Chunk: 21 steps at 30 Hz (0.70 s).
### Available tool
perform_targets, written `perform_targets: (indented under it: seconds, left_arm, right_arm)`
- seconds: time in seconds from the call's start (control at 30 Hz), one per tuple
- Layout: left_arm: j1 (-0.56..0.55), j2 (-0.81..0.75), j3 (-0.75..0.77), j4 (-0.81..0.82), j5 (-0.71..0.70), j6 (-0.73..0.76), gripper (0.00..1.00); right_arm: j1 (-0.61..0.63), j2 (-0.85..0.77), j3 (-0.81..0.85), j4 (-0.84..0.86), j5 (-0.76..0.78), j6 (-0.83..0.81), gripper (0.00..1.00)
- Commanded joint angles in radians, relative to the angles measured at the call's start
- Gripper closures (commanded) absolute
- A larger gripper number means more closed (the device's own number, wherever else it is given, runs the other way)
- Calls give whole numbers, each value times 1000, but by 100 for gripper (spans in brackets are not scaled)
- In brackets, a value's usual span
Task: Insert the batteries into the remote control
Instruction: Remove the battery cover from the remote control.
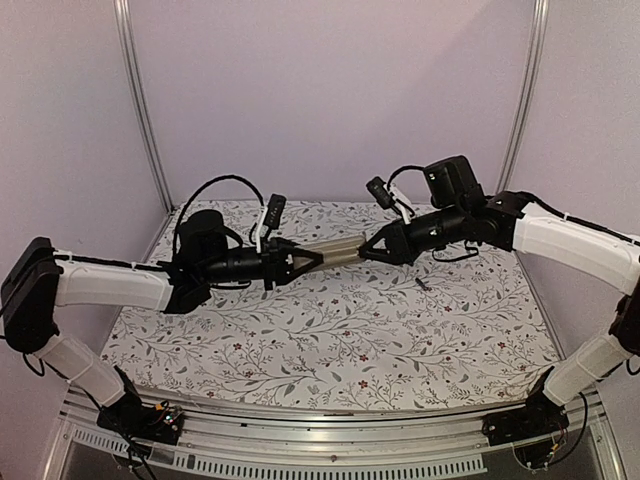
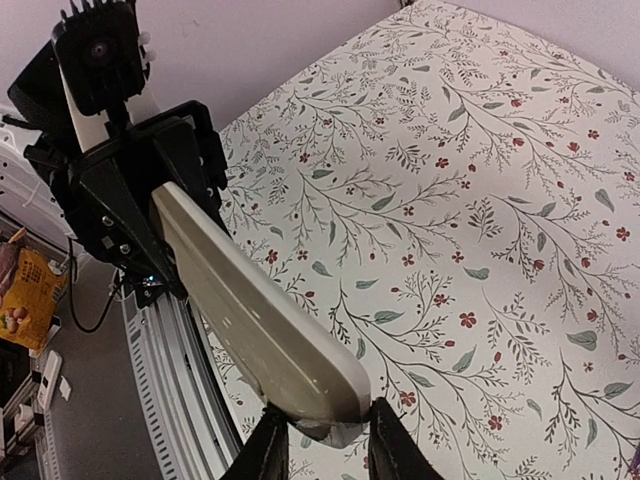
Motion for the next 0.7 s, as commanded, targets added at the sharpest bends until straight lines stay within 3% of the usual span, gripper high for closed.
perform_targets:
  seconds: [0.0,0.37,0.67]
  left_arm:
    - [-59,-6,103,-73,47,208,100]
    - [-46,-9,115,-97,19,226,100]
    - [-30,-32,120,-206,-161,348,100]
  right_arm:
    - [142,30,37,134,-119,-31,73]
    - [168,-18,32,137,-180,-89,65]
    - [160,-95,-54,129,-112,-79,59]
